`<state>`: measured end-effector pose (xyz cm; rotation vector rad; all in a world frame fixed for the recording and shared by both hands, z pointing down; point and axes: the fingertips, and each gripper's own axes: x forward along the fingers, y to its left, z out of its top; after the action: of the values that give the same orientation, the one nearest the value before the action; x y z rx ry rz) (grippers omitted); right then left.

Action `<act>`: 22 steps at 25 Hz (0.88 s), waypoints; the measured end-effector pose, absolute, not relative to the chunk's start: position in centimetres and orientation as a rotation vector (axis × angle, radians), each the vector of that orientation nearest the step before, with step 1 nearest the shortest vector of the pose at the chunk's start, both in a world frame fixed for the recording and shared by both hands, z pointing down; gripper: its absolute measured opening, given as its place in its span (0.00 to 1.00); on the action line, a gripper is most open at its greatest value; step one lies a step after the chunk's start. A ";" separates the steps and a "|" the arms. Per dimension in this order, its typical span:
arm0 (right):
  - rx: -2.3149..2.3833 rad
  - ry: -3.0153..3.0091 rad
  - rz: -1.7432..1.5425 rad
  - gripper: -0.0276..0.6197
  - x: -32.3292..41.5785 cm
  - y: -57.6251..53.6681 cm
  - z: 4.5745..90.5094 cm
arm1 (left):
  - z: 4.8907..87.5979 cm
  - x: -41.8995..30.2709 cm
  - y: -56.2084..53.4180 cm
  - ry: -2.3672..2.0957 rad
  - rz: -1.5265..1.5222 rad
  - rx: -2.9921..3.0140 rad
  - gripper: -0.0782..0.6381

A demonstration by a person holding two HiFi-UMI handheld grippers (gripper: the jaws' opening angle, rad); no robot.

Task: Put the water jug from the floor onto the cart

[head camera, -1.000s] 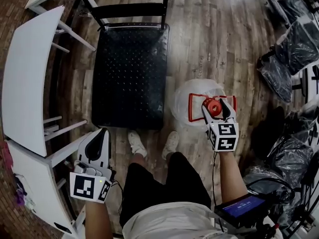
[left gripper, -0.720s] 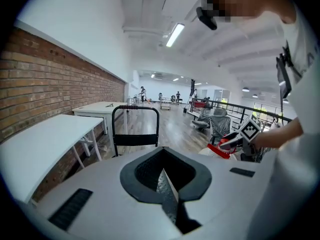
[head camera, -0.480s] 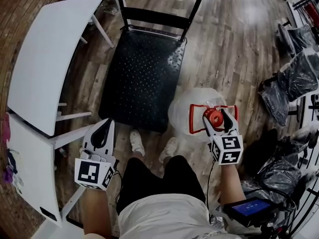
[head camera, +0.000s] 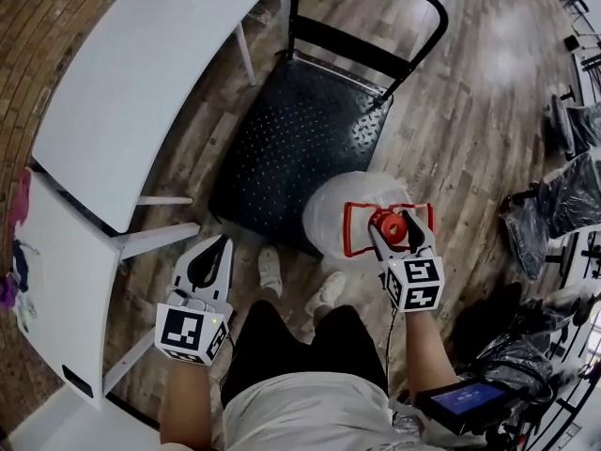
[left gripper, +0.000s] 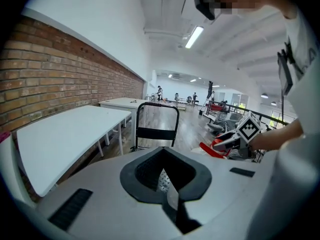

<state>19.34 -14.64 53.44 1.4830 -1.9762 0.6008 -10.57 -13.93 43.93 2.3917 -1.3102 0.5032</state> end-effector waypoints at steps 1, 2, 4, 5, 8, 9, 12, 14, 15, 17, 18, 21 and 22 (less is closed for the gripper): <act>1.470 -1.981 0.603 0.52 18.4 -15.1 53.9 | 44.0 -11.3 -13.9 -1.320 0.503 2.380 0.11; 1.457 -1.985 0.604 0.52 17.5 -15.5 54.5 | 44.1 -12.0 -13.9 -1.327 0.504 2.371 0.11; 1.429 -1.991 0.601 0.52 15.8 -16.2 55.6 | 44.4 -13.4 -13.9 -1.341 0.508 2.354 0.11; 1.414 -1.994 0.596 0.52 15.0 -16.5 56.2 | 44.6 -14.1 -13.8 -1.348 0.509 2.345 0.11; 1.366 -1.997 0.573 0.52 12.6 -17.2 57.9 | 45.1 -15.8 -13.8 -1.363 0.515 2.324 0.11; 1.352 -1.997 0.566 0.52 11.9 -17.5 58.4 | 45.2 -16.3 -13.8 -1.367 0.517 2.318 0.11; 1.317 -1.995 0.554 0.52 10.0 -18.4 59.9 | 45.6 -17.4 -13.8 -1.375 0.521 2.301 0.11; 1.299 -1.991 0.550 0.52 9.0 -19.0 60.9 | 45.8 -18.1 -13.7 -1.380 0.522 2.290 0.11; 1.290 -1.988 0.549 0.52 8.6 -19.2 61.4 | 46.0 -18.4 -13.7 -1.381 0.523 2.286 0.11; 1.274 -1.981 0.550 0.52 7.9 -19.5 62.4 | 46.2 -18.9 -13.7 -1.381 0.528 2.278 0.11; 1.266 -1.976 0.552 0.52 7.6 -19.6 62.8 | 46.3 -19.1 -13.7 -1.382 0.530 2.274 0.11; 1.248 -1.959 0.562 0.52 7.1 -19.7 64.2 | 46.5 -19.6 -13.8 -1.389 0.531 2.261 0.11; 1.243 -1.954 0.565 0.52 6.9 -19.8 64.6 | 46.5 -19.8 -13.9 -1.391 0.530 2.259 0.11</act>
<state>6.93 -19.75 64.55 1.2432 -1.9544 0.5649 -19.80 -13.87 46.48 2.2589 -1.3910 0.5304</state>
